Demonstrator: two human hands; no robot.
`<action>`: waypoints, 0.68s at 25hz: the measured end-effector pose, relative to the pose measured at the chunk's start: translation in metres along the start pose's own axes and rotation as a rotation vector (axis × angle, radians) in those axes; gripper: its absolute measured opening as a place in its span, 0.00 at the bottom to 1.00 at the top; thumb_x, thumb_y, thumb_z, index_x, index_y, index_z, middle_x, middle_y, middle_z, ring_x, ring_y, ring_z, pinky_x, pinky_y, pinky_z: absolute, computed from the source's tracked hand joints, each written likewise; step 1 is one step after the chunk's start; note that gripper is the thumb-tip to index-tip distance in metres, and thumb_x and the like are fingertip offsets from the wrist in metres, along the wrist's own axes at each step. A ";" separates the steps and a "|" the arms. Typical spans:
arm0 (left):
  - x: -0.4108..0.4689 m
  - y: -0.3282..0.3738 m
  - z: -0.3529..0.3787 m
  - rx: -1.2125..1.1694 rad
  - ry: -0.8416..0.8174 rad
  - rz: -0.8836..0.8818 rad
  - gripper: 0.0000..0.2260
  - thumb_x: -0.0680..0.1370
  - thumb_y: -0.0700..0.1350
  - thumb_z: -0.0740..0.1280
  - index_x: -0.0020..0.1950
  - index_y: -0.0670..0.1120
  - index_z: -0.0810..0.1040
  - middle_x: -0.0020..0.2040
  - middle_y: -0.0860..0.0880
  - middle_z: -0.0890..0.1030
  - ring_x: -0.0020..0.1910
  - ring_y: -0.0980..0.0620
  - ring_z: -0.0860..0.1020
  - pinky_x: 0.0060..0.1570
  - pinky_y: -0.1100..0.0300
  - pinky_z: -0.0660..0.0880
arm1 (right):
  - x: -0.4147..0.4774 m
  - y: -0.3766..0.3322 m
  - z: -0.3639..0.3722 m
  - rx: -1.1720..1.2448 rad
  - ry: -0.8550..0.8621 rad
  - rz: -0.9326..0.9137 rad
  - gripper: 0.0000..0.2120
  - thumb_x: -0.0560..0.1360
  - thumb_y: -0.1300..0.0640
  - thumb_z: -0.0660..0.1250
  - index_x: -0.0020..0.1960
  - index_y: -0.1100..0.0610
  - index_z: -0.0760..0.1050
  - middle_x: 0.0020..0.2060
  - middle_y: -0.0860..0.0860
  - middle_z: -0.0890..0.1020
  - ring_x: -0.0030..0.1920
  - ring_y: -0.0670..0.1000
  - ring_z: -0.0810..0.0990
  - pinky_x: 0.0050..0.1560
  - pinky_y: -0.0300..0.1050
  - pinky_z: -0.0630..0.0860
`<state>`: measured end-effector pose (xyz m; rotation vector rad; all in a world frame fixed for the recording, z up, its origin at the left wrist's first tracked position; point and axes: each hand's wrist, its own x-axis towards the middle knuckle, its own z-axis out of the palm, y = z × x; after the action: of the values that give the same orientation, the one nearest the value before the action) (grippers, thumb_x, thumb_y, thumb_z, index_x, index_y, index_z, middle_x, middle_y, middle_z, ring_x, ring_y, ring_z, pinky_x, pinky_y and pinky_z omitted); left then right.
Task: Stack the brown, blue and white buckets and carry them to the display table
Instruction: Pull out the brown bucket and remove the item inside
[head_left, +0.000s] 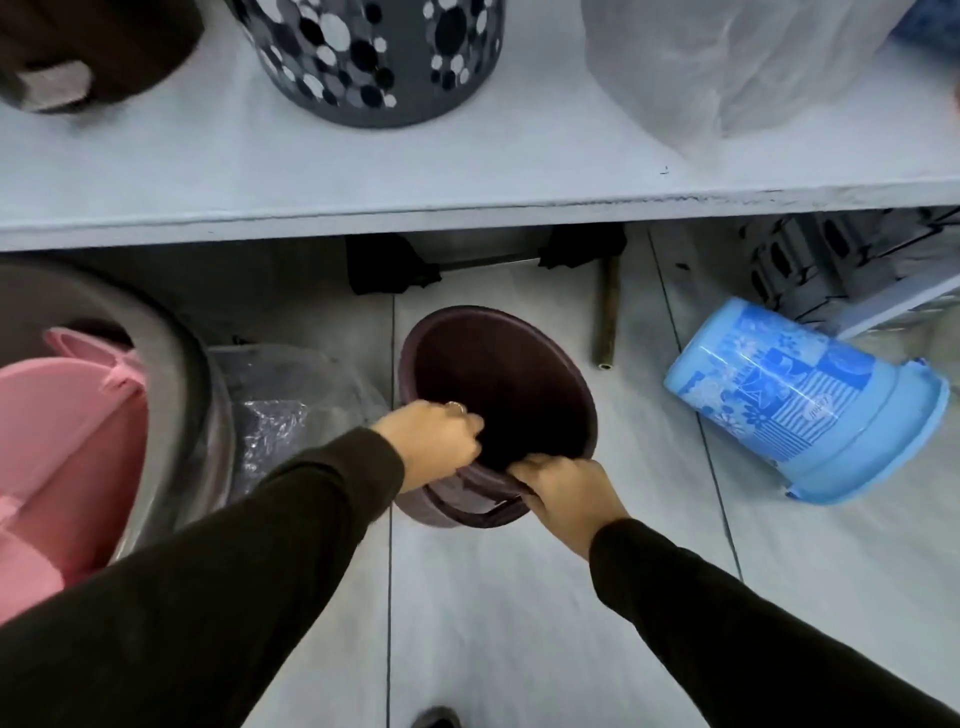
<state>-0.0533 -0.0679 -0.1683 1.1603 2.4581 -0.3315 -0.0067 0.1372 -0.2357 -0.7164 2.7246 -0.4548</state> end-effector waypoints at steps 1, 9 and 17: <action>-0.010 0.006 0.011 -0.019 -0.047 -0.028 0.13 0.79 0.35 0.58 0.58 0.43 0.79 0.58 0.44 0.78 0.57 0.41 0.77 0.47 0.49 0.78 | -0.001 -0.007 -0.003 -0.127 -0.039 -0.062 0.10 0.73 0.58 0.66 0.52 0.49 0.81 0.42 0.49 0.86 0.42 0.57 0.84 0.38 0.47 0.80; -0.010 0.075 0.061 -0.203 -0.249 -0.259 0.15 0.76 0.28 0.57 0.57 0.38 0.79 0.56 0.39 0.81 0.59 0.39 0.77 0.51 0.45 0.78 | -0.016 -0.020 0.021 -0.468 -0.278 -0.077 0.11 0.74 0.65 0.66 0.51 0.52 0.81 0.44 0.53 0.87 0.47 0.58 0.85 0.49 0.47 0.76; 0.010 0.093 0.009 -0.280 -0.099 -0.226 0.31 0.73 0.68 0.57 0.63 0.46 0.73 0.59 0.45 0.79 0.60 0.43 0.77 0.57 0.50 0.77 | -0.106 0.055 -0.010 -0.138 -0.067 0.227 0.50 0.64 0.40 0.74 0.79 0.50 0.54 0.78 0.50 0.60 0.80 0.56 0.54 0.79 0.57 0.53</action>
<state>0.0152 -0.0064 -0.1847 0.7366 2.4540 -0.0989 0.0547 0.2396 -0.2269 -0.4371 2.7502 -0.1898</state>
